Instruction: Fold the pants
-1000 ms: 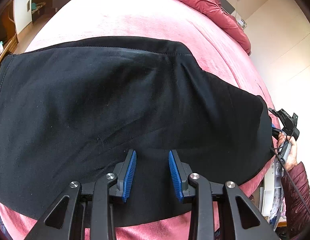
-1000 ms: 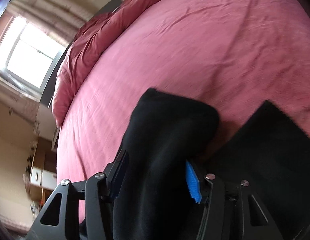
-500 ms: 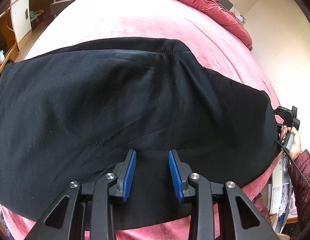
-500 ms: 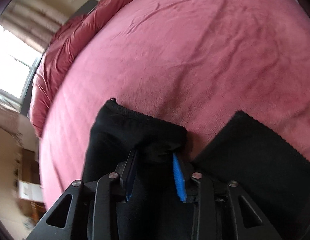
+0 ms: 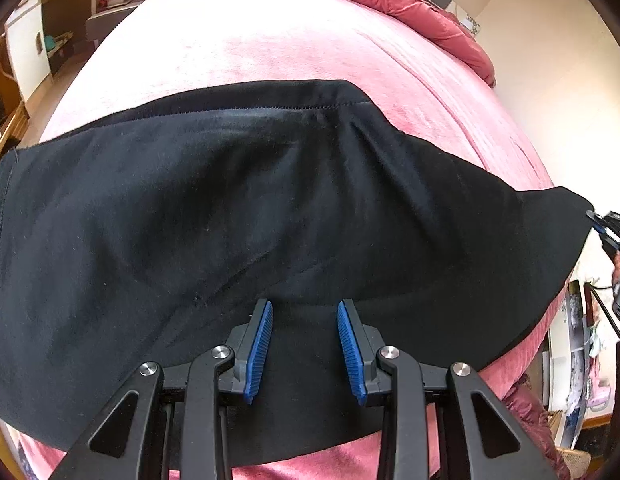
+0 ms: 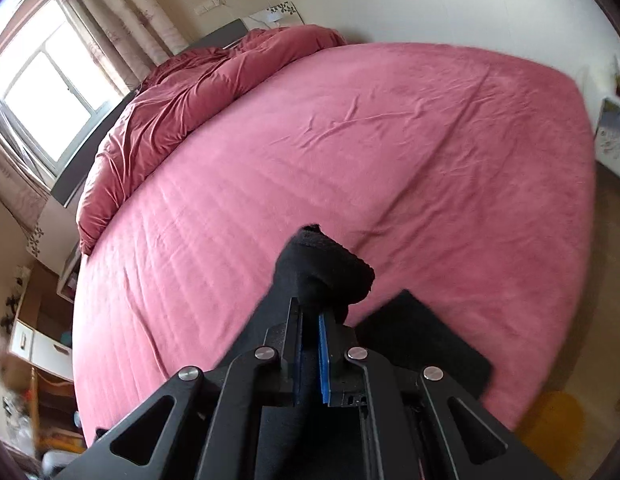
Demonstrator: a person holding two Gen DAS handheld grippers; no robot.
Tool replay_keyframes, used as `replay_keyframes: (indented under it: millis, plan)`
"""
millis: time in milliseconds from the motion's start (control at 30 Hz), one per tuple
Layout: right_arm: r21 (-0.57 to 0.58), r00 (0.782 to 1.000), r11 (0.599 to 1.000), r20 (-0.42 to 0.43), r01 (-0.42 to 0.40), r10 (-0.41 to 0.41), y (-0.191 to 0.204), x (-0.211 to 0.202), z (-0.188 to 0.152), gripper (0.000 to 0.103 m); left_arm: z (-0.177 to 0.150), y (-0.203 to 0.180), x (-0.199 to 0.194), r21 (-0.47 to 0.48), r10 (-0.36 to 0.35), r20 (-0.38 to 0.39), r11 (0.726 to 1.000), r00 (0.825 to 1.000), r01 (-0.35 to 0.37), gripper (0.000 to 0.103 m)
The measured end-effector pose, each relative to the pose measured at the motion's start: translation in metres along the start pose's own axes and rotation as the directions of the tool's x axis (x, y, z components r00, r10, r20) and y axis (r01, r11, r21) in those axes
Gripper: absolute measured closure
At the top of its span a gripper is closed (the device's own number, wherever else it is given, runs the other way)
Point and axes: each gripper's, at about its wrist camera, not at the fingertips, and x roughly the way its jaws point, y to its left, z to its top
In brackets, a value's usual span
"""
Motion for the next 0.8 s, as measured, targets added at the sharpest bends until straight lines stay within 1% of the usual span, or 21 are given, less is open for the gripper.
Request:
replay_keyframes:
  millis: [33,100,167,200,233,267,300,367,433,500,533,567,633,700,733,767,800]
  plan:
    - [0.003,1.0,1.0,-0.003,0.02,-0.02,-0.001,-0.002,-0.002,0.096,0.0,-0.001,-0.001,0.01,0.004,0.0,1.0,1.0,-0.004,0.069]
    - [0.019,0.997,0.997,-0.031,0.07,-0.069,-0.016,0.0,-0.011,0.096,0.002,-0.002,-0.003,0.026,0.014,-0.001,1.0,1.0,-0.014,0.069]
    - [0.089,0.99,0.989,-0.089,0.114,-0.106,-0.044,0.011,-0.025,0.096,0.004,-0.005,-0.007,0.038,0.019,0.001,0.999,1.0,-0.019,0.069]
    - [0.108,0.987,0.986,-0.114,0.124,-0.111,-0.054,0.017,-0.031,0.096,0.005,-0.008,-0.009,0.049,0.019,0.003,0.999,1.0,-0.019,0.069]
    - [0.133,0.986,0.985,-0.139,0.11,-0.091,-0.065,0.024,-0.037,0.096,0.004,-0.006,-0.011,0.055,0.02,0.004,0.998,1.0,-0.02,0.069]
    - [0.164,0.987,0.981,-0.143,0.099,-0.076,-0.073,0.027,-0.042,0.091,0.004,-0.008,-0.012,0.064,0.026,0.006,0.998,1.0,-0.026,0.069]
    - [0.21,0.989,0.974,-0.139,0.087,-0.058,-0.086,0.028,-0.048,0.09,0.004,-0.011,-0.014,0.075,0.033,0.008,0.997,0.999,-0.033,0.069]
    - [0.272,0.992,0.96,-0.123,0.062,-0.03,-0.103,0.026,-0.058,0.083,0.002,-0.02,-0.015,0.093,0.031,0.013,0.995,0.999,-0.033,0.069]
    - [0.308,0.994,0.951,-0.107,0.035,-0.002,-0.113,0.02,-0.069,0.083,-0.001,-0.027,-0.019,0.112,0.021,0.028,0.993,0.999,-0.024,0.069]
    - [0.334,0.995,0.942,-0.086,-0.024,0.055,-0.119,0.011,-0.08,0.083,-0.002,-0.035,-0.022,0.136,-0.001,0.042,0.991,0.999,-0.005,0.069]
    - [0.343,0.992,0.937,-0.077,-0.064,0.097,-0.12,0.008,-0.086,0.083,-0.002,-0.038,-0.023,0.146,-0.006,0.046,0.989,0.999,-0.001,0.069]
    - [0.349,0.985,0.929,-0.074,-0.123,0.158,-0.119,0.006,-0.093,0.083,-0.002,-0.044,-0.022,0.158,-0.004,0.046,0.987,0.999,-0.003,0.069]
    - [0.341,0.967,0.92,-0.092,-0.195,0.239,-0.112,0.009,-0.103,0.083,-0.003,-0.05,-0.019,0.161,-0.004,0.041,0.987,0.999,-0.003,0.069]
    - [0.319,0.947,0.917,-0.131,-0.239,0.292,-0.102,0.016,-0.116,0.083,-0.003,-0.056,-0.016,0.154,-0.013,0.035,0.988,0.999,0.008,0.069]
    - [0.318,0.932,0.91,-0.158,-0.266,0.327,-0.097,0.023,-0.123,0.083,-0.004,-0.059,-0.016,0.156,-0.015,0.034,0.988,0.999,0.009,0.069]
    - [0.32,0.915,0.902,-0.185,-0.289,0.358,-0.091,0.03,-0.131,0.082,-0.004,-0.062,-0.016,0.16,-0.013,0.034,0.987,0.999,0.007,0.069]
    - [0.325,0.908,0.897,-0.191,-0.3,0.373,-0.088,0.036,-0.137,0.079,-0.005,-0.066,-0.016,0.166,-0.012,0.035,0.986,0.999,0.006,0.069]
